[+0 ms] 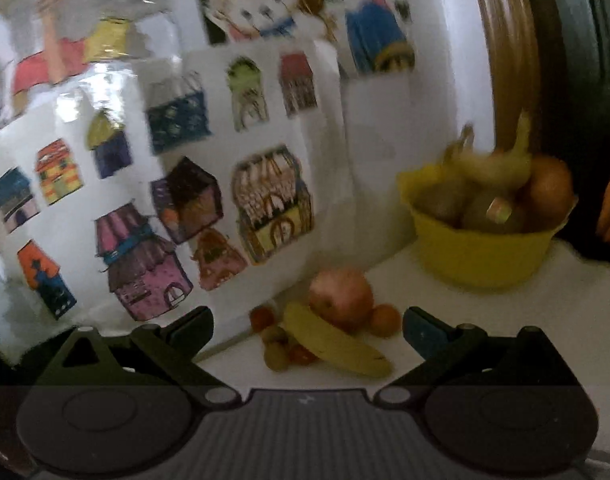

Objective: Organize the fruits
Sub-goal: 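Move both open tools toward the fruit pile by the wall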

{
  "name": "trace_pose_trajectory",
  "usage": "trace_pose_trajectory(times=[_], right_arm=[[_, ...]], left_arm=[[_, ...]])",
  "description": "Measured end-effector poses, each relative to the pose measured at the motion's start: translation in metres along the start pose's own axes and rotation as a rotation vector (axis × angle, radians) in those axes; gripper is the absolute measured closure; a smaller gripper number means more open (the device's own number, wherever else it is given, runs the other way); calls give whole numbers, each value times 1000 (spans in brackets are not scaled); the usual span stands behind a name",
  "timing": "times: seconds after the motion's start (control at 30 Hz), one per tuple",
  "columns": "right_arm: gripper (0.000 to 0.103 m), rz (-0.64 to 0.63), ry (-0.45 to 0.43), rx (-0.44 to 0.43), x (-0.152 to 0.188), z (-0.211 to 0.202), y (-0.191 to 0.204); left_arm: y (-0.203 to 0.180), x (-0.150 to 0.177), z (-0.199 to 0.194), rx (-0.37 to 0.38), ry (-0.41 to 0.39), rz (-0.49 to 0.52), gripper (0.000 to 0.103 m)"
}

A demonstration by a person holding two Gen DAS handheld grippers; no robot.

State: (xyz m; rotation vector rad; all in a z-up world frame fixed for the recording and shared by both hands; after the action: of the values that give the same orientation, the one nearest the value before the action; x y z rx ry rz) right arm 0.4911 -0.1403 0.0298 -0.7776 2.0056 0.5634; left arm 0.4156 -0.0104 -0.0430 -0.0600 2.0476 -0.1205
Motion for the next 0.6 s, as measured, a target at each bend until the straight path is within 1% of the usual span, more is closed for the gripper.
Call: trace_pose_trajectory(times=[0.07,0.17,0.23,0.27,0.33,0.4,0.47,0.5,0.6], right_arm=[[1,6,41,-33,5,15,-3],[5,-21,86,-55,9,39,-7],[9,-47,107,-67,11,50,-7],[10,-59,116,-70,11,54,-7],[17,-92,138,-77,13,63,-7],[19,-119,159,-87,17,70,-6],[23,-131,168,-107,23,77,-5],[26,-134,171,-115,26,80,-4],[32,-172,181,-102,33,86,-4]], left_arm=[[0,2,11,-2,11,4,1],[0,3,23,-1,20,13,1],[-1,3,31,0,21,15,1],[-2,2,33,2,21,16,2],[-2,2,39,5,19,19,5],[-1,1,43,8,28,15,10],[-1,-1,46,17,24,4,11],[-2,-2,48,17,21,4,12],[-4,-5,52,21,23,17,16]])
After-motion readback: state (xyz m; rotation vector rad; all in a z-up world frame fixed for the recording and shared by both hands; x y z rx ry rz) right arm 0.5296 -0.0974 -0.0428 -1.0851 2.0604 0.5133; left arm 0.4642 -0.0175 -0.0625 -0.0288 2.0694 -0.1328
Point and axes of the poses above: each gripper's, at about its wrist camera, not at the fingertips, and z roughly the way its jaws point, y to its left, x to its underside, the point moved 9 cm from there along z, roughly the way its jaws point, and after that the axes turned 11 degrees about -z, right-handed, at the moved point
